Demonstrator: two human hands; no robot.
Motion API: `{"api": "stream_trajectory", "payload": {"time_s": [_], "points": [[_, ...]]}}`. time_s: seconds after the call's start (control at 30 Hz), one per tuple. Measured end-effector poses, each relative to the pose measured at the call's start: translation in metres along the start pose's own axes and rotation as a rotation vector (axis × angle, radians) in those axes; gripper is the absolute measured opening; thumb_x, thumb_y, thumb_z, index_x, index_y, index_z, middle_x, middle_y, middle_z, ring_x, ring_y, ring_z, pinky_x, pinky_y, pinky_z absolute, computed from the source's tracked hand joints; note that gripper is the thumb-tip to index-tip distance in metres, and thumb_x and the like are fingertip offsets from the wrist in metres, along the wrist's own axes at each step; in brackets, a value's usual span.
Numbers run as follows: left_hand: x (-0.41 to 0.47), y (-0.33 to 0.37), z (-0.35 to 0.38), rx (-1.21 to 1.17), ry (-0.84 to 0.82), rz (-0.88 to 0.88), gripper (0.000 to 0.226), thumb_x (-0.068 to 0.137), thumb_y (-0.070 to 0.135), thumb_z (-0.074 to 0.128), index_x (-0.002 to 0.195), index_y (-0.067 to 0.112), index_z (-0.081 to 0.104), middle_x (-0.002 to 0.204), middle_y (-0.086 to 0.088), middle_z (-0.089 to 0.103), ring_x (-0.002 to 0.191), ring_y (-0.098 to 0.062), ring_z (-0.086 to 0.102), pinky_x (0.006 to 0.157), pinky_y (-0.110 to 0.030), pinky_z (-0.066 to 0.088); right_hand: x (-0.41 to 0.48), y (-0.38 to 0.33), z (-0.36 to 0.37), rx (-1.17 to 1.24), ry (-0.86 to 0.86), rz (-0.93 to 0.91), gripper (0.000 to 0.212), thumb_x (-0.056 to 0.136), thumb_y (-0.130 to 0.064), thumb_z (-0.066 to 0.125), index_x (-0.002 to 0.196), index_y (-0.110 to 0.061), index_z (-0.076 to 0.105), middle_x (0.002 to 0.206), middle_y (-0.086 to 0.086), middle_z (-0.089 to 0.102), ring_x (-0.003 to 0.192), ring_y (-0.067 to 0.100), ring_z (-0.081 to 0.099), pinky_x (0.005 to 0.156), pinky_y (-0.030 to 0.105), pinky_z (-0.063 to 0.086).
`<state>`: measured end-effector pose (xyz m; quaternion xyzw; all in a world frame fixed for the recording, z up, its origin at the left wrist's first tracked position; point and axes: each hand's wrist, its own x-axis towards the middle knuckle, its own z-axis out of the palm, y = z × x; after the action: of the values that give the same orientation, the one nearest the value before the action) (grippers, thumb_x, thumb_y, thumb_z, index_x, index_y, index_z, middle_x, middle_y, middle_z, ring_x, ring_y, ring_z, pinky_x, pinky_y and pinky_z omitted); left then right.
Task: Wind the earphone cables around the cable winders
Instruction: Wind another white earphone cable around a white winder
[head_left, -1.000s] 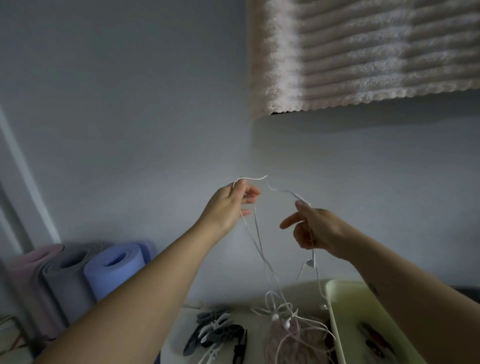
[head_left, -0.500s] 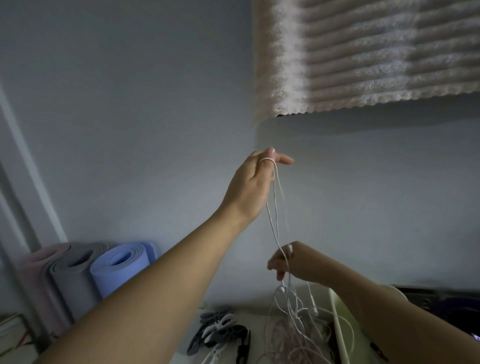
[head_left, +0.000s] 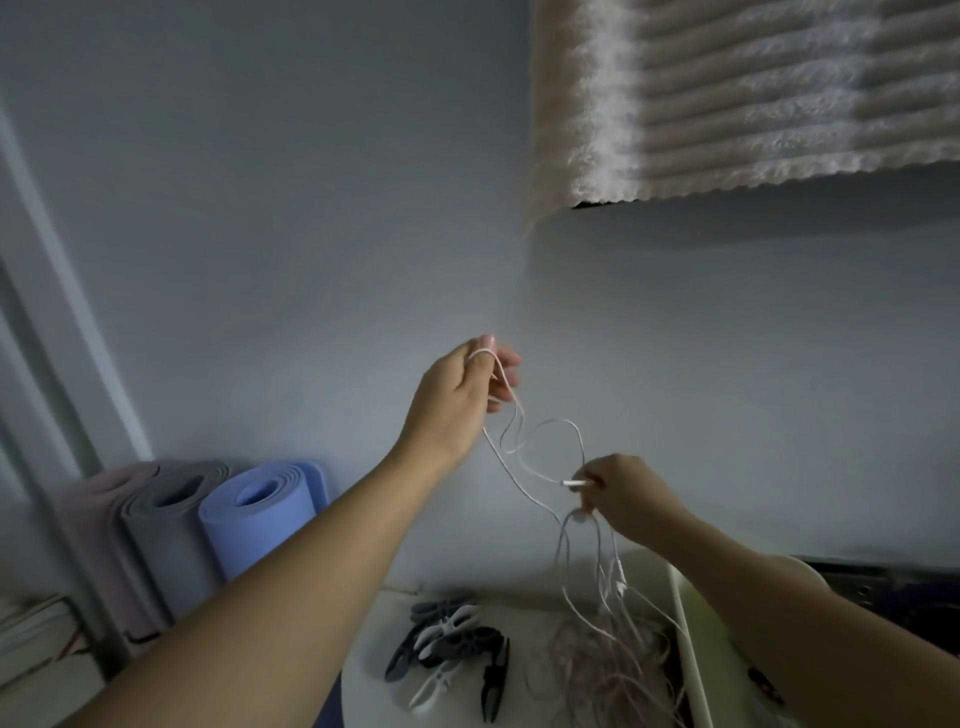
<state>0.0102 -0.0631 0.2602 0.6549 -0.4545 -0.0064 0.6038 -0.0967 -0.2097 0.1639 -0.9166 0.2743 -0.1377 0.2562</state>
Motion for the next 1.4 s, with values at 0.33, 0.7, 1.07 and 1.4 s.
{"api": "stream_trajectory", "payload": {"time_s": [0.33,0.7,1.07,1.4], "points": [[-0.032,-0.021,-0.006,0.188,-0.270,-0.338,0.031,0.103,0.017,0.032,0.096,0.015,0.062,0.089,0.000,0.059,0.059,-0.010,0.055,0.053,-0.018,0.043,-0.001,0.025,0.013,0.115,0.051,0.136,0.022,0.095,-0.011,0.048,0.094,-0.006,0.070,0.056,-0.003,0.064,0.042,0.004,0.057,0.056,0.018,0.049],[-0.038,-0.043,-0.010,0.218,-0.222,-0.368,0.033,0.104,0.026,0.036,0.088,0.021,0.064,0.069,0.004,0.049,0.043,-0.001,0.038,0.050,-0.023,0.029,0.001,0.012,-0.009,0.041,0.219,0.053,0.018,0.088,-0.002,0.053,0.090,-0.007,0.070,0.087,0.011,0.069,0.082,0.025,0.068,0.055,0.024,0.040],[-0.042,-0.050,-0.015,0.061,-0.187,-0.441,0.029,0.101,0.018,0.040,0.089,0.016,0.067,0.061,0.004,0.039,0.040,-0.006,0.027,0.042,-0.018,0.023,-0.003,0.004,-0.026,0.016,0.407,-0.081,0.021,0.089,-0.003,0.054,0.096,-0.007,0.074,0.096,0.014,0.069,0.086,0.026,0.062,0.063,0.018,0.036],[-0.038,-0.042,-0.023,-0.009,-0.121,-0.412,0.028,0.102,0.016,0.041,0.090,0.014,0.066,0.061,0.003,0.039,0.040,-0.005,0.026,0.040,-0.016,0.023,-0.006,0.000,-0.042,-0.148,-0.019,0.078,0.021,0.092,-0.011,0.054,0.099,-0.012,0.074,0.094,0.006,0.072,0.076,0.016,0.064,0.062,0.019,0.047]]}}
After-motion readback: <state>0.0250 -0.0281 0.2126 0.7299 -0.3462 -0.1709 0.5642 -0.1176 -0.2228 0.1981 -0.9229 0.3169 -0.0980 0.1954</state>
